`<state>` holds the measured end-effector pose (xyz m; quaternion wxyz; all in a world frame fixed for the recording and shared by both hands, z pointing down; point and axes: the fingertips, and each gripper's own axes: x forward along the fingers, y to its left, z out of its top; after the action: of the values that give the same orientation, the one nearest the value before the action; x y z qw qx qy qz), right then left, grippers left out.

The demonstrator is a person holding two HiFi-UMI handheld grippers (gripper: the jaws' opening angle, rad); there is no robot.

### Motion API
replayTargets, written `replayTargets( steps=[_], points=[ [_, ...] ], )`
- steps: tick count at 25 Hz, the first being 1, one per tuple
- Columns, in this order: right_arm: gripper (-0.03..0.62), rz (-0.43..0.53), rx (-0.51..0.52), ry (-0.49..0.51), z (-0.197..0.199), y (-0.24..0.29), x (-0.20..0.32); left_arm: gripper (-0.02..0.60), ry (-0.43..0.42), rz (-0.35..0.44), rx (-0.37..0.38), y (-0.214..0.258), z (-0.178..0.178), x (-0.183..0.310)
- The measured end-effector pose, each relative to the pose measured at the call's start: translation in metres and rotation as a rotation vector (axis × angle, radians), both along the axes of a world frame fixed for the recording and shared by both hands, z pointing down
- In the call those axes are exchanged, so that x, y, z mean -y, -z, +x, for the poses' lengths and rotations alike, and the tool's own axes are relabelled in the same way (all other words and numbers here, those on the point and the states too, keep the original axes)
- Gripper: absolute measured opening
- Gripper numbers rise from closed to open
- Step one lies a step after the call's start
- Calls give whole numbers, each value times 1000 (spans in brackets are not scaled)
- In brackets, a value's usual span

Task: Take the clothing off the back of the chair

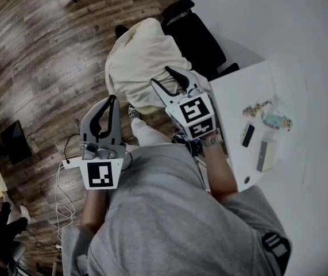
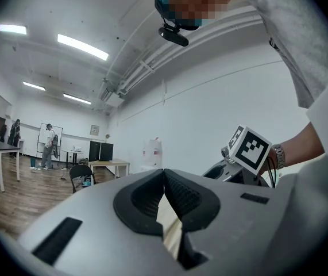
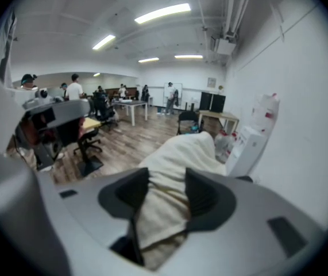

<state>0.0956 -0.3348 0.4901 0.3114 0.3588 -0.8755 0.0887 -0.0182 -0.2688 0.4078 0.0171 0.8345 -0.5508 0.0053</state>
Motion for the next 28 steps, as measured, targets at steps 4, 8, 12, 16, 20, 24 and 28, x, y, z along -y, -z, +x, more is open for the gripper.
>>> replayTargets(
  steps=[4, 8, 12, 16, 20, 24, 28],
  points=[
    [221, -4, -9, -8, -1, -3, 0, 37, -4, -1, 2, -1, 3, -1],
    [182, -10, -20, 11, -3, -3, -4, 37, -8, -1, 0, 0, 5, -2],
    [146, -11, -31, 31, -5, -3, -7, 37, -10, 2, 7, 2, 8, -5],
    [103, 15, -54, 47, -8, -2, -8, 37, -3, -2, 3, 0, 6, -8],
    [72, 59, -80, 45, -8, 1, -10, 37, 3, -3, 4, 1, 4, -12],
    [64, 59, -78, 30, -7, 4, -10, 37, 7, -4, 0, 2, 1, -13],
    [61, 61, -61, 10, -7, 8, -13, 37, 2, -3, 2, 2, -2, -18]
  ],
)
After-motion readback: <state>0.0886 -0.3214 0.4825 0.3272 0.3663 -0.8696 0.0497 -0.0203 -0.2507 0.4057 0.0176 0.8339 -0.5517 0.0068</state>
